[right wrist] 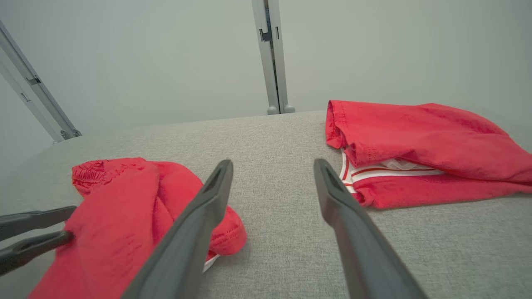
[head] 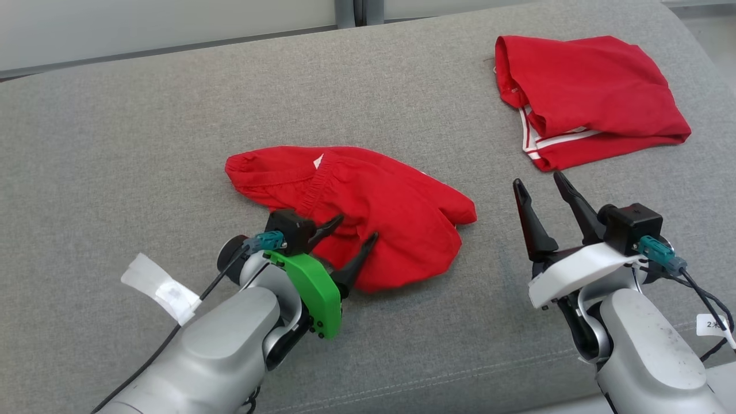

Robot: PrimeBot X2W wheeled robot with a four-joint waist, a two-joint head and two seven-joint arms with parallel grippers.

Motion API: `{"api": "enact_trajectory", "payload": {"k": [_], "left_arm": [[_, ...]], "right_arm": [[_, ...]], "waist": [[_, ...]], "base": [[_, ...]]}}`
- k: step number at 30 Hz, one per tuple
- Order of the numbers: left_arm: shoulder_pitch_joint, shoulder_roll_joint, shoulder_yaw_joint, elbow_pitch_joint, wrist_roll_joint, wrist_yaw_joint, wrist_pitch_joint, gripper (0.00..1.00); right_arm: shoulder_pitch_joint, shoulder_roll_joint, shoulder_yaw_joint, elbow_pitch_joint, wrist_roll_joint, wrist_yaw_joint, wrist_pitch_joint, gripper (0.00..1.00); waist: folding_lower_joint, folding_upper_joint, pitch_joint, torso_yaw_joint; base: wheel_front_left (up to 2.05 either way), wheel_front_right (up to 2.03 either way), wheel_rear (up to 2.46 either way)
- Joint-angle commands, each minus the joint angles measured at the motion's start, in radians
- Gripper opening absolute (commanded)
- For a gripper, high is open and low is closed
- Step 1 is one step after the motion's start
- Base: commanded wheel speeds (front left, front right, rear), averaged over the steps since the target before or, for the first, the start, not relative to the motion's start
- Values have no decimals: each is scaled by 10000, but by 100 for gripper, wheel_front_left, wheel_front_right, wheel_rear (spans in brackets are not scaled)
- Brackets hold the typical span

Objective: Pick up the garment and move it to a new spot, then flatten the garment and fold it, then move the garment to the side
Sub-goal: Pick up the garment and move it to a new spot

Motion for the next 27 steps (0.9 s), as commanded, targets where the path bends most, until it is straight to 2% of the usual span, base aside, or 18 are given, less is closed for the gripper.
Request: {"api": "enact_trajectory", "payload": {"k": [1, 7, 14, 27], "left_arm": [[-160, 48, 115, -12, 110, 9, -60, 100], [-306, 392, 728, -348, 443, 9, -76, 100], [-327, 821, 961, 7, 579, 9, -77, 100], [-886, 1430, 591, 1193, -545, 9, 390, 100]], "right_arm": [[105, -20, -55, -8, 53, -6, -43, 100], [209, 57, -45, -31, 2, -7, -44, 100], [103, 71, 119, -16, 91, -8, -43, 100], [-158, 31, 101, -128, 110, -7, -44, 100]], "waist": [[0, -1, -88, 47], [0, -1, -257, 38], [0, -1, -258, -320], [0, -1, 410, -1542]], "base": [[0, 0, 0], [0, 0, 0], [0, 0, 0], [0, 0, 0]]}}
